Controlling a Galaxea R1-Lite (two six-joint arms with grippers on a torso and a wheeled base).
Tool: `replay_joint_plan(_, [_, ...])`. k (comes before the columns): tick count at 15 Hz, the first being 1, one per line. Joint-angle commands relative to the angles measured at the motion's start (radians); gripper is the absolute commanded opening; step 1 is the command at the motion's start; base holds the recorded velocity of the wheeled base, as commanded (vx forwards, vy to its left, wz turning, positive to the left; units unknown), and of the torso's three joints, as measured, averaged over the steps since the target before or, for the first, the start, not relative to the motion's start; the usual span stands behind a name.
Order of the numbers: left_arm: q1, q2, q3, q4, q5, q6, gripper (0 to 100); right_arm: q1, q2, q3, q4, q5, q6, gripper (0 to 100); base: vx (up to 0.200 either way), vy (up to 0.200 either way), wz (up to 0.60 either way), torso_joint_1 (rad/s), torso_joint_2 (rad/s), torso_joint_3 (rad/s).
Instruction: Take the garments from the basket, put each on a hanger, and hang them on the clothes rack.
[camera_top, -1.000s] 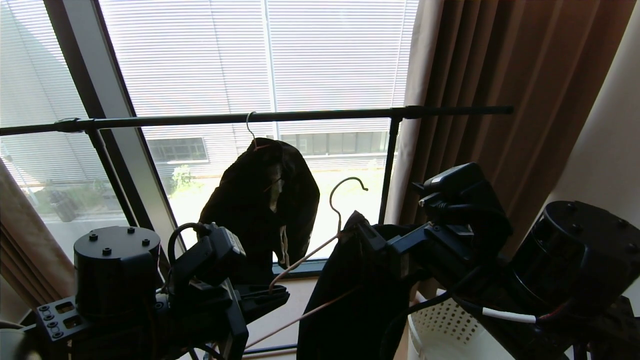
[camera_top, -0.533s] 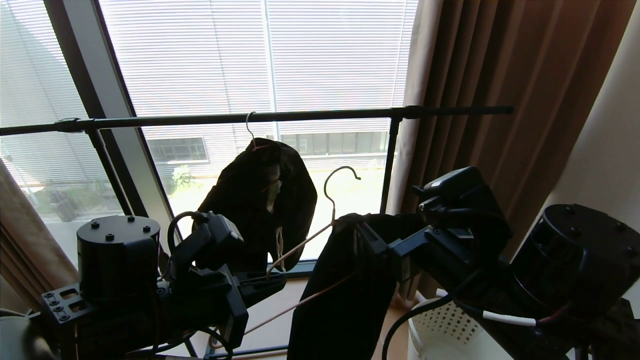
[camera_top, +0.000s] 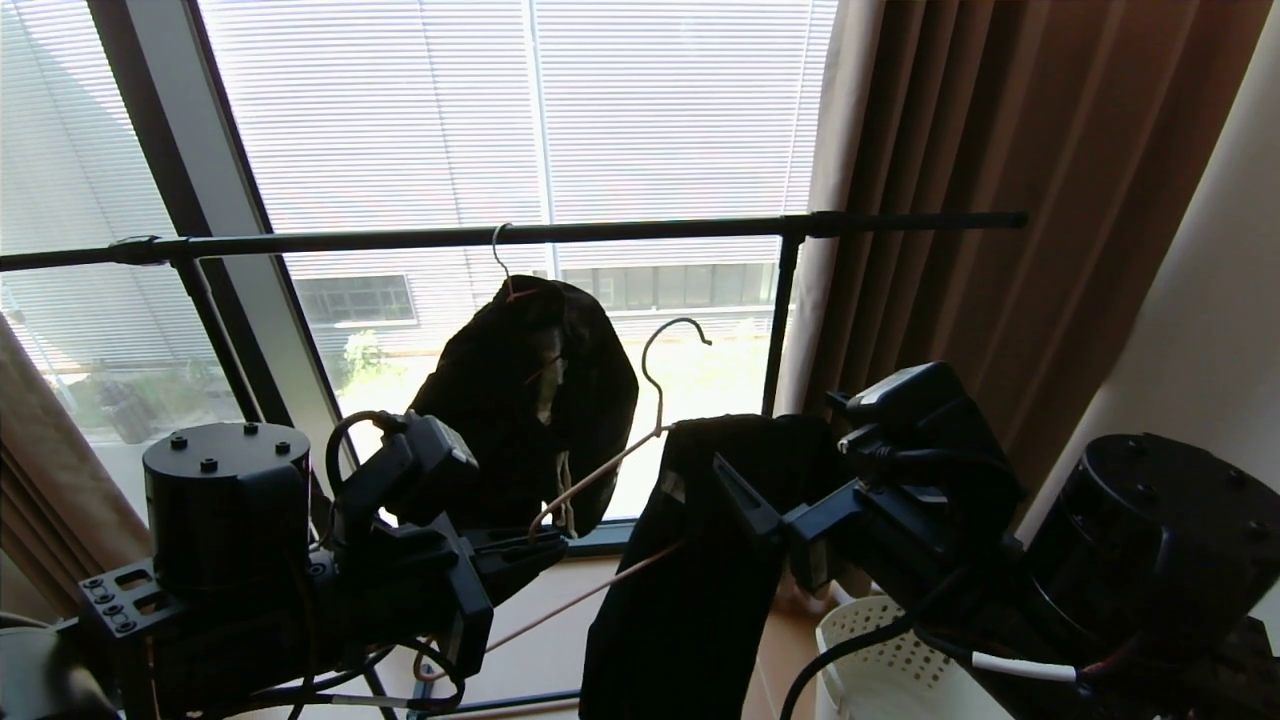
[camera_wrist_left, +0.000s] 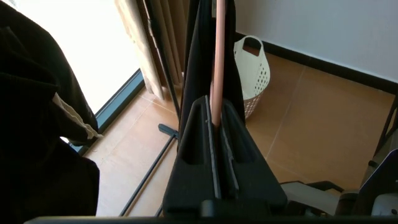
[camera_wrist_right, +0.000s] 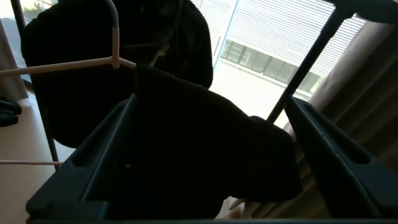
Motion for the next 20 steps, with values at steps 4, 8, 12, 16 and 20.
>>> replay_joint_plan(4, [0.018,-0.008,0.07,-0.068,-0.003,0.008,0,-0.128,-0.194,0.023,0.227,0.223,-0.08,100,0.0,0.0,0.0,0.0,0.0,0.0])
replay_joint_plan(8, [0.055,-0.014,0.176,-0.172,-0.037,0.012,0,-0.249,-0.388,-0.025,0.629,0.506,-0.174,100,0.0,0.0,0.0,0.0,0.0,0.0])
replay_joint_plan(12, [0.059,-0.03,0.197,-0.188,-0.081,0.037,0,-0.35,-0.265,-0.37,1.197,0.741,-0.465,100,0.0,0.0,0.0,0.0,0.0,0.0])
replay_joint_plan(16, [0.049,-0.03,0.203,-0.188,-0.152,0.054,0,-0.413,-0.078,-0.733,1.626,0.933,-0.677,100,0.0,0.0,0.0,0.0,0.0,0.0])
replay_joint_plan(20, [0.029,-0.03,0.19,-0.188,-0.169,0.054,0,-0.428,0.051,-0.942,1.833,1.079,-0.731,100,0.0,0.0,0.0,0.0,0.0,0.0])
